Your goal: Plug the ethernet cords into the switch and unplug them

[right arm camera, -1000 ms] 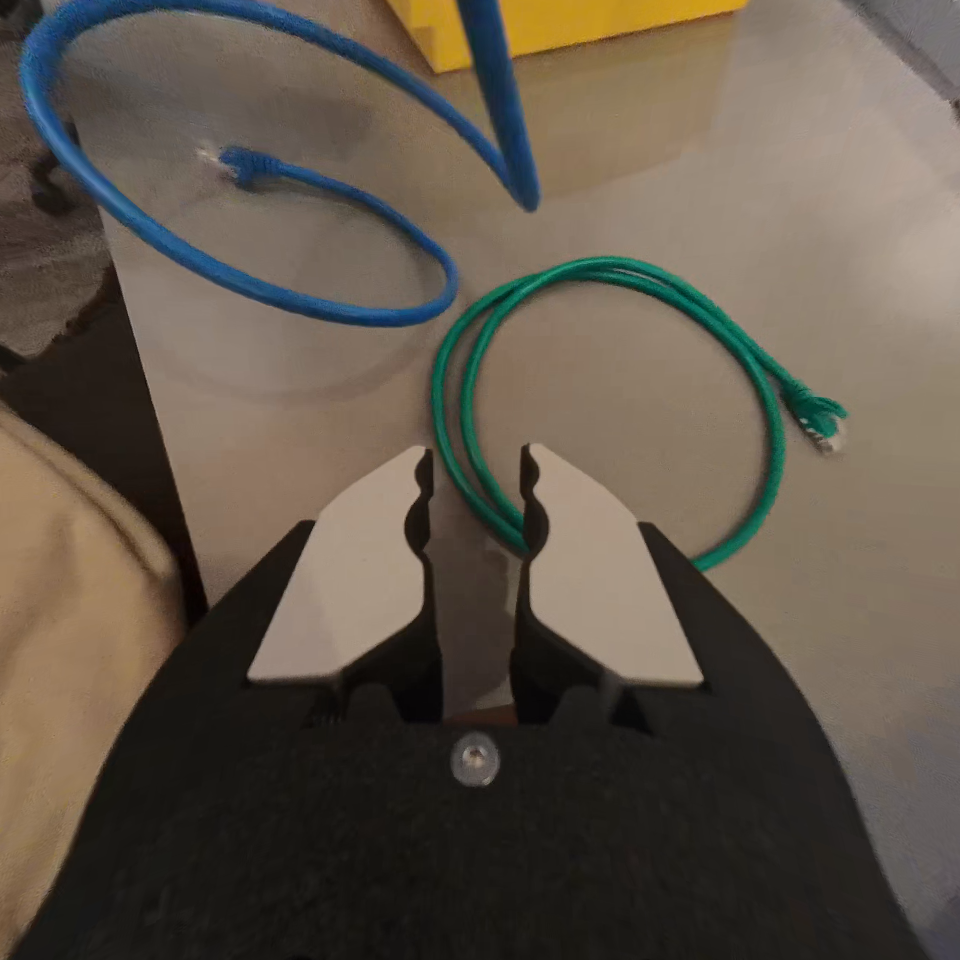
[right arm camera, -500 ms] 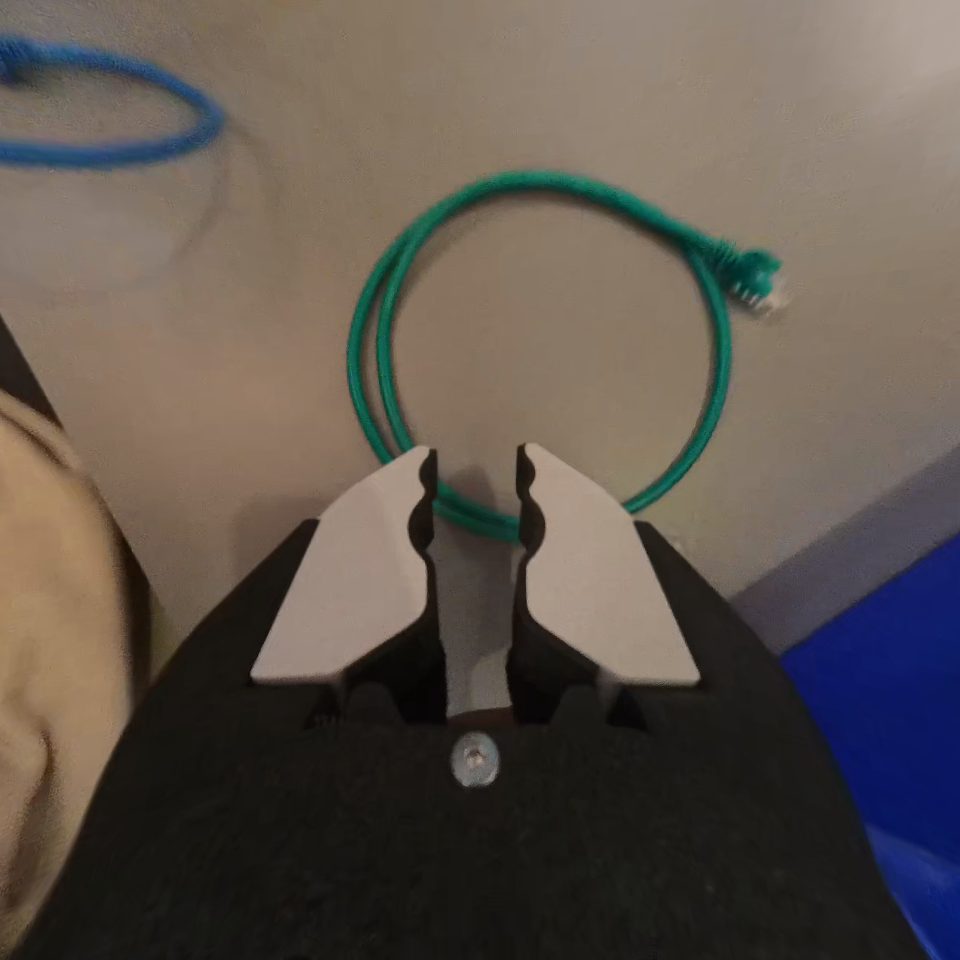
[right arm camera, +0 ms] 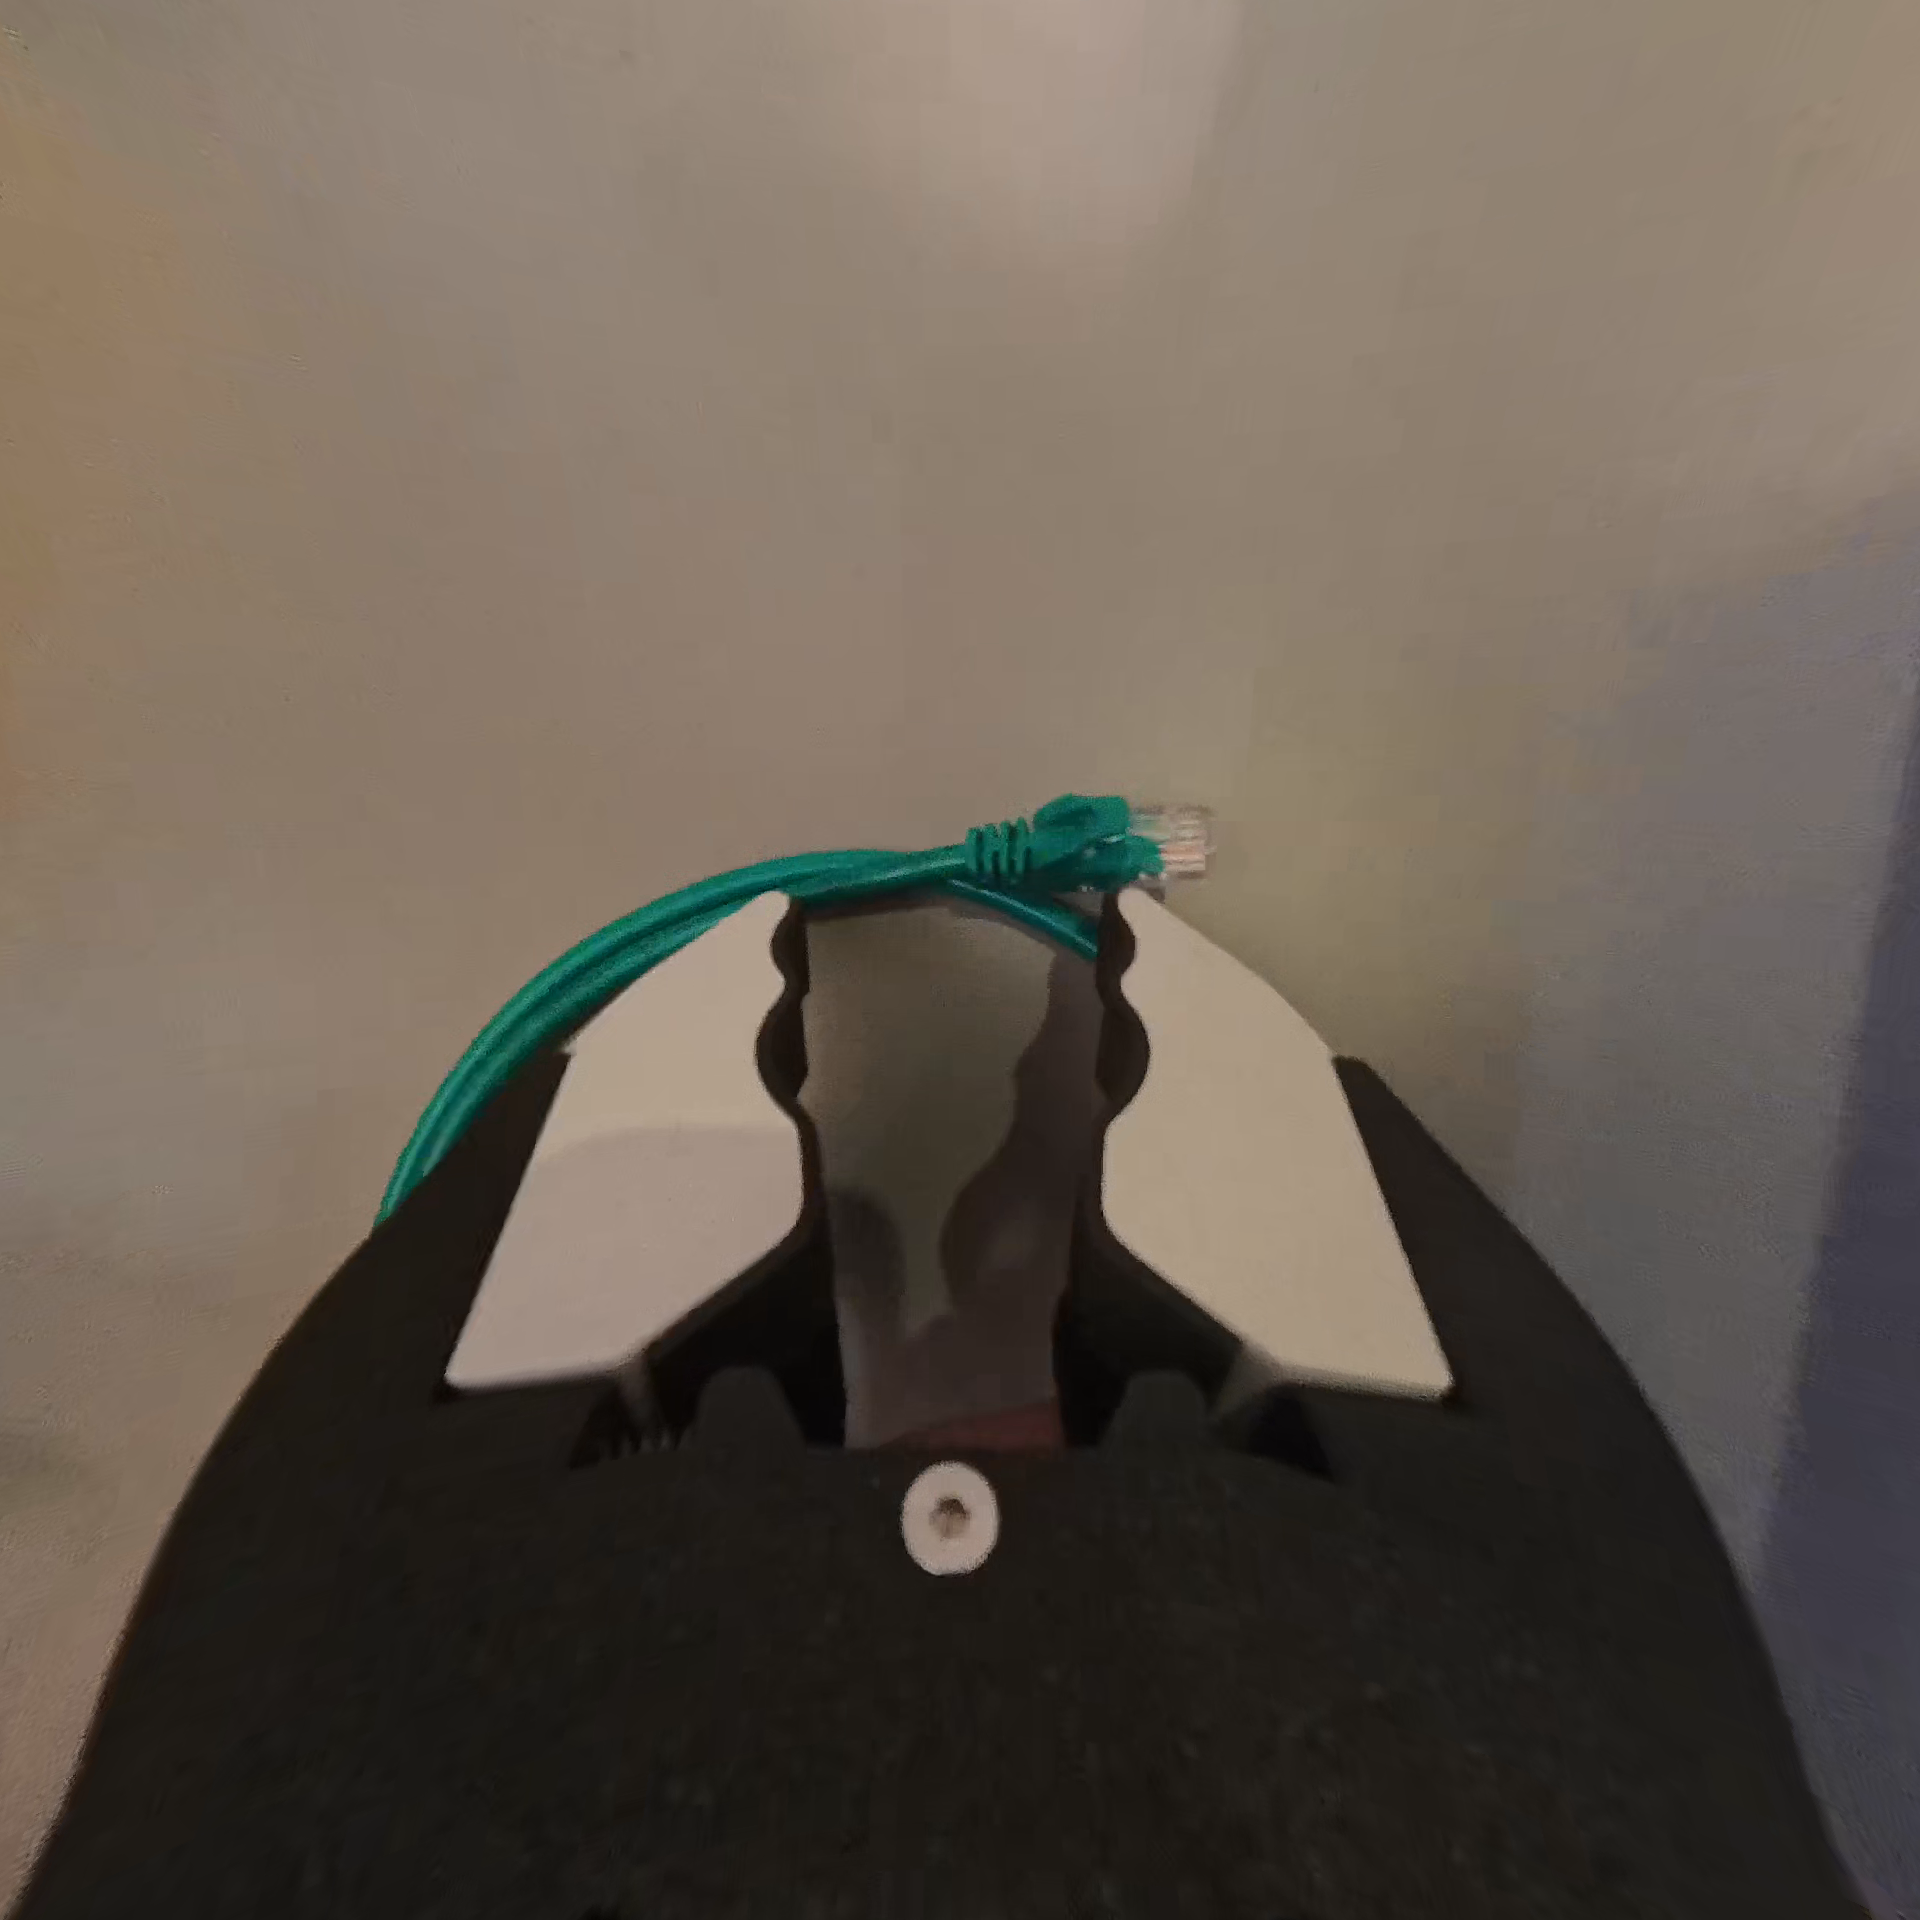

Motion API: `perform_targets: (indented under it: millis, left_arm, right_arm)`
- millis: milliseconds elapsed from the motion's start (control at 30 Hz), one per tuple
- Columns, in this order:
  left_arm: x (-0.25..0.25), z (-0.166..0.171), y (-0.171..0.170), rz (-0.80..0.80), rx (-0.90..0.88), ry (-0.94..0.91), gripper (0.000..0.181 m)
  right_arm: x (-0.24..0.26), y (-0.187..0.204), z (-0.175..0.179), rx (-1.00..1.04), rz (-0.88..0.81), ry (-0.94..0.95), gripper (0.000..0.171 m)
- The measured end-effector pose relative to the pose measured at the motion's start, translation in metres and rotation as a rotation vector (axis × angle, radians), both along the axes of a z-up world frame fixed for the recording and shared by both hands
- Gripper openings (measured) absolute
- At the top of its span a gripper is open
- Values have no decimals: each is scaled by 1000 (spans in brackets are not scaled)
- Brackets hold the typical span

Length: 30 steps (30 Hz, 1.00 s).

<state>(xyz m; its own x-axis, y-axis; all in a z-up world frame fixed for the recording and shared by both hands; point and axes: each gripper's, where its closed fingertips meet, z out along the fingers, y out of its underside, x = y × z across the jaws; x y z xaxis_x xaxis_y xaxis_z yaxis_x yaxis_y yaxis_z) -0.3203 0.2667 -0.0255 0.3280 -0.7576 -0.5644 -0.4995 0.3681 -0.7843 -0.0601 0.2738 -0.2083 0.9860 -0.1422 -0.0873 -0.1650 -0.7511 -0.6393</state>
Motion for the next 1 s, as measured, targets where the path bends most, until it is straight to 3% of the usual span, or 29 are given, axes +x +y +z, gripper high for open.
perform_targets:
  millis: [133,233,400,500,667,733,800,867,1000]
  left_arm:
    - [-3,4,0,-6,-34,-29,30]
    - [-6,6,0,-7,-58,-41,30]
    - [-5,2,-1,-5,-69,-29,30]
    - [-6,0,-2,-2,-60,-13,30]
    - [-12,-3,2,21,-61,-4,30]
    - [-13,-6,4,30,-65,7,30]
    - [-13,-9,5,35,-58,23,30]
    - [-12,-11,5,36,-45,41,30]
    - [-9,-17,1,12,-13,78,29]
  right_arm:
    - [-29,31,-2,-17,180,-3,55]
    - [-42,51,2,-29,194,98,61]
    - [-44,86,-2,-56,222,-21,36]
    - [-58,95,-2,-42,334,-94,25]
    - [-90,84,2,-11,726,-248,14]
    - [-100,72,0,-12,834,-226,12]
    - [-104,68,3,15,848,-161,13]
    - [-103,63,8,38,875,-165,36]
    - [-89,49,28,123,1039,-332,34]
